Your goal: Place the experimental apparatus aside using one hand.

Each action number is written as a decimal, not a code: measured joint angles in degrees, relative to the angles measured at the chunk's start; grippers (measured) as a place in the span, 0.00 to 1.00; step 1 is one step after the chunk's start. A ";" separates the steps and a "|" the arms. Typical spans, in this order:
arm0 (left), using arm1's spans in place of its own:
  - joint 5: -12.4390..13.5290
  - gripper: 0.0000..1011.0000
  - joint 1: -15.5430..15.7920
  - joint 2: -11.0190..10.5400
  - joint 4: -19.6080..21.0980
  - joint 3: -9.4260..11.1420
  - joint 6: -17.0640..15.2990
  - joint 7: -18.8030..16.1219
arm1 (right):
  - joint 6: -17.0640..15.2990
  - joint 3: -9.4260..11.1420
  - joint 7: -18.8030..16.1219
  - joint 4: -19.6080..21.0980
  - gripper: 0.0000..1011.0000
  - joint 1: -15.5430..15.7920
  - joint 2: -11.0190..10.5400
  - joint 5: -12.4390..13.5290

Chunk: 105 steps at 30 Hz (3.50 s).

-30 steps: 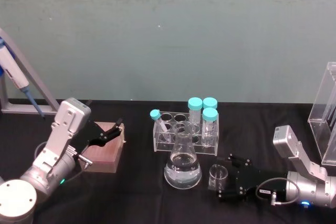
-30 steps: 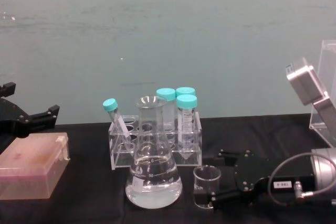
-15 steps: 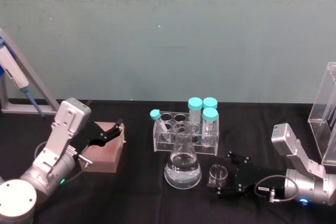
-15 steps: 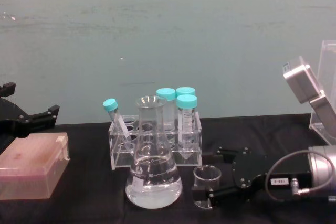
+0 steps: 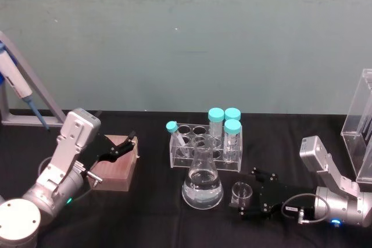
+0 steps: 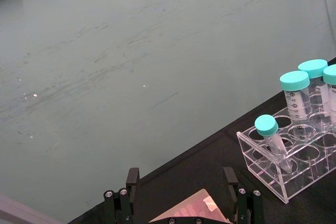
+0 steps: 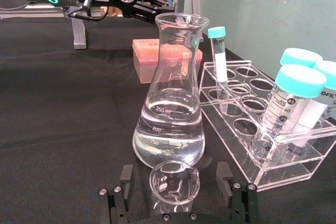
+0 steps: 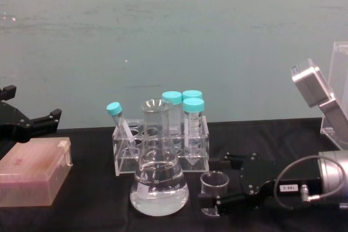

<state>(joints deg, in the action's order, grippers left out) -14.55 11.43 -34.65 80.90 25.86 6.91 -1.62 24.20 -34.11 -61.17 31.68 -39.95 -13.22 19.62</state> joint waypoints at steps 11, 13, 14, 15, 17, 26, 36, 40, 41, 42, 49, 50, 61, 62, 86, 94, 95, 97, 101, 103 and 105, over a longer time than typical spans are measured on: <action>0.00 0.99 0.00 0.00 0.00 0.00 0.00 0.00 | 0.01 -0.01 -0.08 0.00 0.99 0.03 -0.02 0.00; 0.00 0.99 0.00 0.00 0.00 0.00 0.00 0.00 | 0.01 -0.01 -0.08 0.00 0.99 0.04 -0.02 0.00; 0.00 0.99 0.00 0.00 0.00 0.00 0.00 0.00 | 0.01 -0.01 -0.09 0.00 0.99 0.04 -0.02 0.00; 0.00 0.99 0.00 0.00 0.00 0.00 0.00 0.00 | 0.01 -0.01 -0.10 -0.01 0.99 0.04 -0.02 0.00; 0.00 0.99 0.00 0.00 0.00 0.00 0.00 0.00 | 0.02 -0.01 -0.11 -0.01 0.99 0.05 -0.02 0.00; 0.00 0.99 0.00 0.00 0.00 0.00 0.00 0.00 | 0.02 -0.01 -0.13 -0.01 0.96 0.06 -0.02 0.00; 0.00 0.99 0.00 0.00 0.00 0.00 0.00 0.00 | 0.02 -0.01 -0.13 -0.01 0.69 0.06 -0.02 0.01; 0.00 0.99 0.00 0.00 0.00 0.00 0.00 0.00 | 0.02 -0.01 -0.13 -0.01 0.57 0.05 -0.02 0.02; 0.00 0.99 0.00 0.00 0.00 0.00 0.00 0.00 | 0.02 -0.01 -0.12 -0.01 0.51 0.06 -0.02 0.03; 0.00 0.99 0.00 0.00 0.00 0.00 0.00 0.00 | 0.02 -0.01 -0.12 -0.01 0.51 0.06 -0.02 0.03; 0.00 0.99 0.00 0.00 0.00 0.00 0.00 0.00 | 0.02 -0.01 -0.12 -0.01 0.50 0.06 -0.02 0.09; 0.00 0.99 0.00 0.00 0.00 0.00 0.00 0.00 | 0.02 -0.01 -0.12 -0.01 0.50 0.06 -0.02 0.10; 0.00 0.99 -0.01 0.00 0.00 0.00 0.00 0.00 | 0.60 -0.01 0.38 1.14 0.50 0.58 -0.55 -0.57; 0.00 0.99 0.00 0.00 0.00 0.00 0.00 0.00 | 0.64 0.04 0.52 1.56 0.50 0.79 -0.70 -0.59; 0.00 0.99 0.00 0.00 0.00 0.00 0.00 0.00 | -5.72 5.59 11.88 11.93 0.50 5.73 -3.89 3.00; 0.00 0.99 0.00 0.00 0.00 0.00 0.00 0.00 | -6.36 6.99 14.87 11.19 0.50 5.29 -3.58 3.08; 0.00 0.99 0.00 0.00 0.00 0.00 0.00 0.00 | -6.45 7.27 15.92 11.02 0.50 5.17 -3.48 2.79; 0.00 0.99 0.00 0.00 0.00 0.00 0.00 0.00 | -6.45 7.56 17.03 10.88 0.50 5.07 -3.36 2.42; 0.00 0.99 0.00 0.00 0.00 0.00 0.00 0.00 | -6.58 8.55 20.81 10.98 0.50 5.17 -3.05 1.10; 0.00 0.99 0.00 0.00 0.00 0.00 0.00 0.00 | -6.78 9.11 23.07 11.52 0.50 5.53 -2.91 0.34; 0.00 0.99 0.00 0.00 0.00 0.00 0.00 0.00 | -6.91 9.51 24.65 12.05 0.50 5.90 -2.82 -0.17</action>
<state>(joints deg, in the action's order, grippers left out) -14.55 11.43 -34.65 80.90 25.86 6.91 -1.62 17.29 -24.60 -36.52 43.74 -34.05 -16.03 19.44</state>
